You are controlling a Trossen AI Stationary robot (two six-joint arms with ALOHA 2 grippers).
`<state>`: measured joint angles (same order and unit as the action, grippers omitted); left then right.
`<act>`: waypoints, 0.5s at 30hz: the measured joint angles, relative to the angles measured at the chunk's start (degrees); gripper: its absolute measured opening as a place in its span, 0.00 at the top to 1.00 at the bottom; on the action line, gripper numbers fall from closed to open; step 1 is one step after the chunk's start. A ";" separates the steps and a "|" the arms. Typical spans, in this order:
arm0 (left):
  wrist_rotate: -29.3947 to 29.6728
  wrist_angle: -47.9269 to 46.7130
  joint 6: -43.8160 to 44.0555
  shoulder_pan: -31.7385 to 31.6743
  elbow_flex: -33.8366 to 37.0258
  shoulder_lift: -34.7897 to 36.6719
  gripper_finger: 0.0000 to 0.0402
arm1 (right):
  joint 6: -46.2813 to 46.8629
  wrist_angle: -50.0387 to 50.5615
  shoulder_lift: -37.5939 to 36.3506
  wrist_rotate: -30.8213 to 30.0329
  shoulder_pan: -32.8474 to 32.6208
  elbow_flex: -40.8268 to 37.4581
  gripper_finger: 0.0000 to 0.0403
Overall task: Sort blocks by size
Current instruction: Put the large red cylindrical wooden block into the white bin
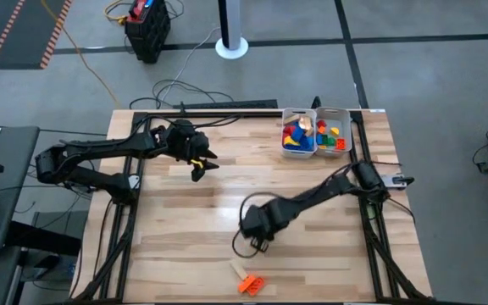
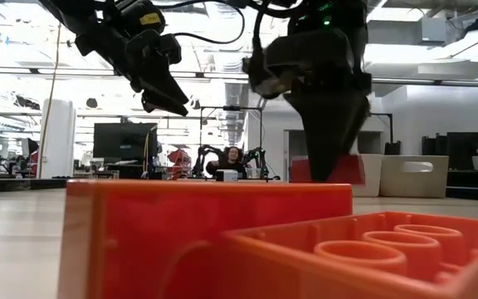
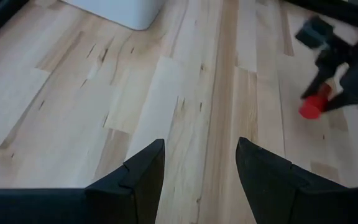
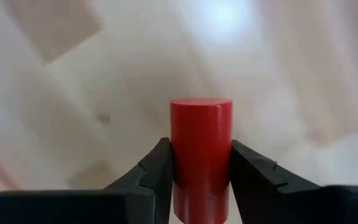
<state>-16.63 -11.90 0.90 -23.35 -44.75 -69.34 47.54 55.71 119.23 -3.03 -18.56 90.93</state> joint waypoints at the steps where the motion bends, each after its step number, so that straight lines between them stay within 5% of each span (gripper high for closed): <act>1: 0.16 0.09 0.46 0.00 0.00 0.00 0.53 | -1.15 1.17 -0.97 -0.44 1.10 -0.29 0.62; 15: 0.41 -0.18 7.29 0.00 0.00 0.00 0.53 | -13.48 -2.09 -25.31 -3.29 21.93 -20.10 0.62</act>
<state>-16.23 -12.08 8.19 -23.35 -44.75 -69.34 34.07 53.62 93.92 -6.31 3.37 70.83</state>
